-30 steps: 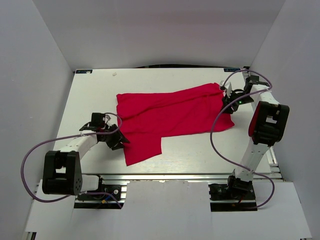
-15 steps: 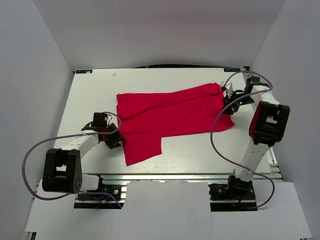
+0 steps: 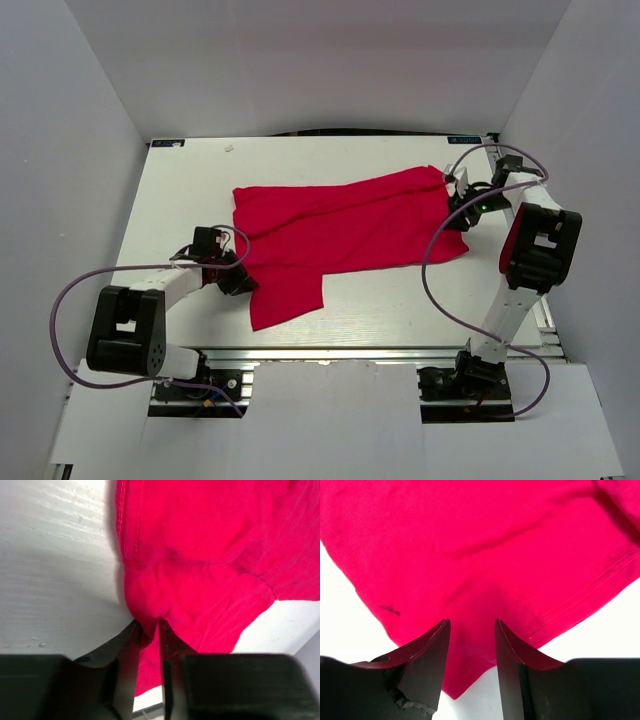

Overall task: Fold and stack the t-shirts
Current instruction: Grap the side of the flattened tshirt closest away from the robot with both arms

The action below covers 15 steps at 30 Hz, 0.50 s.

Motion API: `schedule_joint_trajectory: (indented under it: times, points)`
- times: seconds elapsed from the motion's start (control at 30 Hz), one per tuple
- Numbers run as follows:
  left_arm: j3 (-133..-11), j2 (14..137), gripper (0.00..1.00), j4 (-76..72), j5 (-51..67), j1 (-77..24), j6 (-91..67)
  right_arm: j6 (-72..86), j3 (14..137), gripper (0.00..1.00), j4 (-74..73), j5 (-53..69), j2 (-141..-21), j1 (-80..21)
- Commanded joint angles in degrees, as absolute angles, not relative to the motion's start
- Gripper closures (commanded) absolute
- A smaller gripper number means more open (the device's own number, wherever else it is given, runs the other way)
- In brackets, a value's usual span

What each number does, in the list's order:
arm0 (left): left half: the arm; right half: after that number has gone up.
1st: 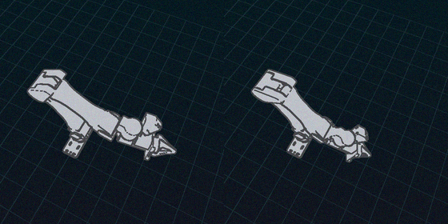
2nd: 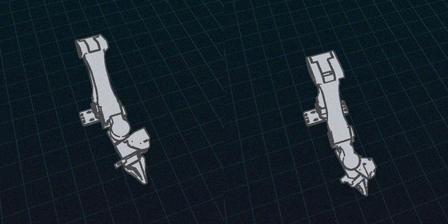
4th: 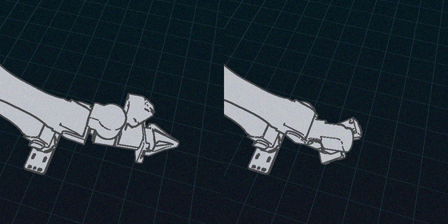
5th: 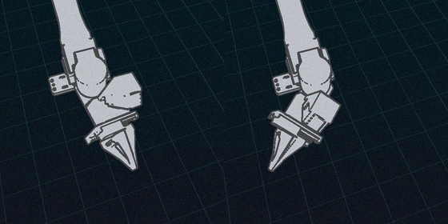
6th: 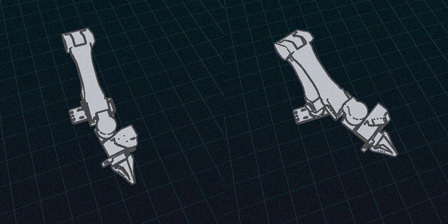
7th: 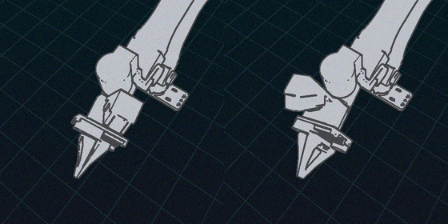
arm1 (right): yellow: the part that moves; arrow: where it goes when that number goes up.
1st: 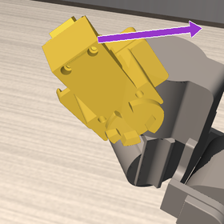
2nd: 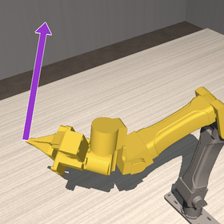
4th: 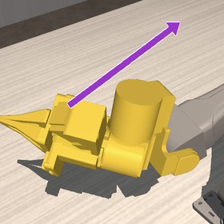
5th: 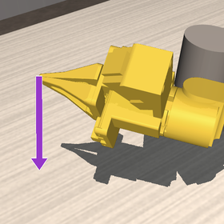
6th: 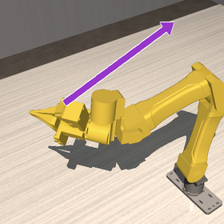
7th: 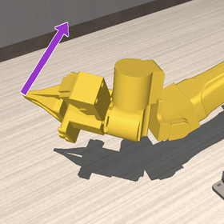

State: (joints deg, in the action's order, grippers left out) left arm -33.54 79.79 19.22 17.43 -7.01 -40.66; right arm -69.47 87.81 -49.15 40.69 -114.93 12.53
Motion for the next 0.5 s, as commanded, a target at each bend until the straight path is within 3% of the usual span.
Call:
schedule_joint_trajectory:
  times: [0.0, 0.27, 0.47]
  points:
    - [-31.4, 79.4, 0.73, 20.2, 16.0, -7.4, -39.9, -71.2, 86.4, 0.52, -51.5, 41.1, -112.1, 13.2]
    - [-30.3, 76.5, 0.97, 20.1, 15.6, -7.4, -40.3, -78.1, 81.7, 0.50, -54.4, 38.7, -110.7, 13.2]
    - [-32.1, 73.9, 1.00, 20.5, 16.3, -7.4, -40.4, -87.8, 79.2, 0.45, -56.8, 35.7, -108.7, 13.3]
